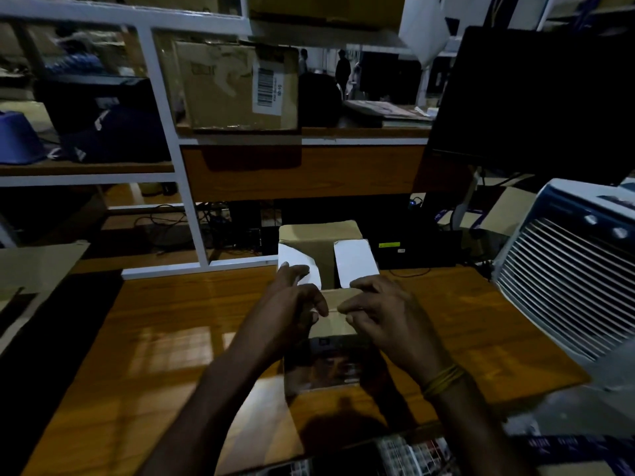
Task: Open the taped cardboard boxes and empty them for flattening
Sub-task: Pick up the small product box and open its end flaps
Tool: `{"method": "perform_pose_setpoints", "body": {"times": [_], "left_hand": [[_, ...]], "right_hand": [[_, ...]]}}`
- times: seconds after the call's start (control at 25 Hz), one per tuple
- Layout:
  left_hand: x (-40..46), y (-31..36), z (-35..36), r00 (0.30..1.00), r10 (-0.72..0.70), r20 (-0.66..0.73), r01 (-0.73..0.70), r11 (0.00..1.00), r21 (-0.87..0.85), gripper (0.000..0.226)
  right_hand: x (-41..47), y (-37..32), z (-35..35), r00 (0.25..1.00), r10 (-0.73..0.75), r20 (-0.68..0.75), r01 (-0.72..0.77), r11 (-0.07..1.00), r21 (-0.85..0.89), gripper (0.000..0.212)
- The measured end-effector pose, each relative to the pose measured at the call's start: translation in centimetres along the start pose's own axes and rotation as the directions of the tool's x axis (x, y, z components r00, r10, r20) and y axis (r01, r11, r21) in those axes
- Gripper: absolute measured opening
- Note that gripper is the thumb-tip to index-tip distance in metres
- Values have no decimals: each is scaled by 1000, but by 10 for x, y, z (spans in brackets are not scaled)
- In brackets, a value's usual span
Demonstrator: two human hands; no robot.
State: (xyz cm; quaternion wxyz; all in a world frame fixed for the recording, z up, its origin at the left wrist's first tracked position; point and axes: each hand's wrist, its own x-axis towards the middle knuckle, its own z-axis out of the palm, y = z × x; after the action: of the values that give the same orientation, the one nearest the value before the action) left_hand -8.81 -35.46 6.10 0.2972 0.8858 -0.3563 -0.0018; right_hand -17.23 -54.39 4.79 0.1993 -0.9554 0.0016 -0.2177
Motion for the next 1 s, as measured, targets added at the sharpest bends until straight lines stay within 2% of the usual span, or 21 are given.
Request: {"method": "perform_pose_setpoints", "body": {"times": [0.08,0.2,0.28,0.36,0.44,0.52,0.68,0.76,0.84,1.0], "left_hand": [[-2,0,9,992,12,-125,-17,999,-39,22],[0,-2,15,977,12,-215,-26,998,-64,30],[4,-1,12,975,-22,-221,-6,992,-123,38],[11,0,9,982,-49,-180,18,985,-172,53],[22,1,6,987,-59,-150,35,987,-157,59],[33,2,5,985,-82,-149,72,995,-73,49],[47,8,6,970,-216,-113,227,969,97,50],[50,13,6,957,-275,-93,287,947,148,57],[53,22,5,950,-289,-117,310,917,251,60],[55,38,-6,952,-245,-185,298,883,362,42]], "right_hand": [[-2,-1,9,999,-11,-53,9,999,-38,14],[7,0,11,990,19,-139,-4,994,109,13],[23,0,9,969,144,-200,-104,974,200,18],[41,-4,7,937,283,-208,-271,959,85,32],[56,-12,6,905,405,-134,-417,905,-84,52],[66,-21,5,866,499,-32,-498,856,-136,72],[82,-28,2,827,544,141,-518,835,-185,96],[86,-27,1,817,547,185,-509,834,-214,96],[85,-25,2,829,535,166,-494,838,-233,87],[70,-24,5,919,393,-30,-393,911,-122,51]]}}
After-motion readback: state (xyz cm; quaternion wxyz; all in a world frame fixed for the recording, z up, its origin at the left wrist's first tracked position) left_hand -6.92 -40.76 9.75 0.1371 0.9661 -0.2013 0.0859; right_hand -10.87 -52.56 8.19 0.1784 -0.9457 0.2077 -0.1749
